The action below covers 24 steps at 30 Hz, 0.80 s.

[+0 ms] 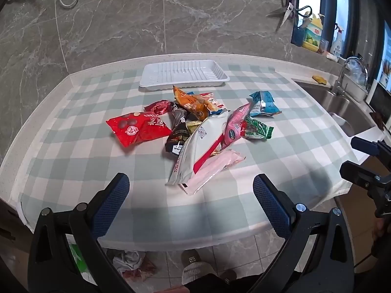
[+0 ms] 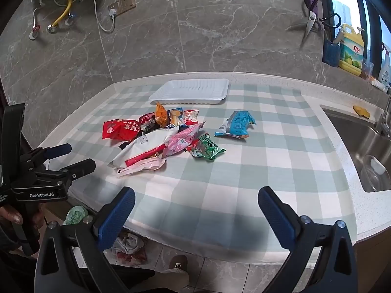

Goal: Organize snacks

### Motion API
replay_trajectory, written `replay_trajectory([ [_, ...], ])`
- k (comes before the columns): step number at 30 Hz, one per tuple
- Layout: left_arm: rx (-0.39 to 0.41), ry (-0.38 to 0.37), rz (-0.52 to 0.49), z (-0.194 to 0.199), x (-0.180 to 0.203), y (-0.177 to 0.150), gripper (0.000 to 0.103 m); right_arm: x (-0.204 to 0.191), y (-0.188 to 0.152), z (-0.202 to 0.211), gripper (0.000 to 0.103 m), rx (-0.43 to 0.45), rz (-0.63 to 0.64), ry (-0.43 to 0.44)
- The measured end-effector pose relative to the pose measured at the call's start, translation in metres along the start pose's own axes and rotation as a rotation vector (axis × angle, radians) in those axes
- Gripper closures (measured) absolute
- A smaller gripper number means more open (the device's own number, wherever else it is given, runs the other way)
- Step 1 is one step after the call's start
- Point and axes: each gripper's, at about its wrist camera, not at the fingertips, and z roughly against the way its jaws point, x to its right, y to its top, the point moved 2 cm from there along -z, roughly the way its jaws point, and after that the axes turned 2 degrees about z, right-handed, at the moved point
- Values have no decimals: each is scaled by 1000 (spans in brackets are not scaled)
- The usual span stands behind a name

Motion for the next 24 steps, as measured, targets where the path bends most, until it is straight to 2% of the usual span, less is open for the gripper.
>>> replay_trajectory([
  [24,-5,3,4,-8,3,2,0,4,6,-9,0,0,-2,10],
])
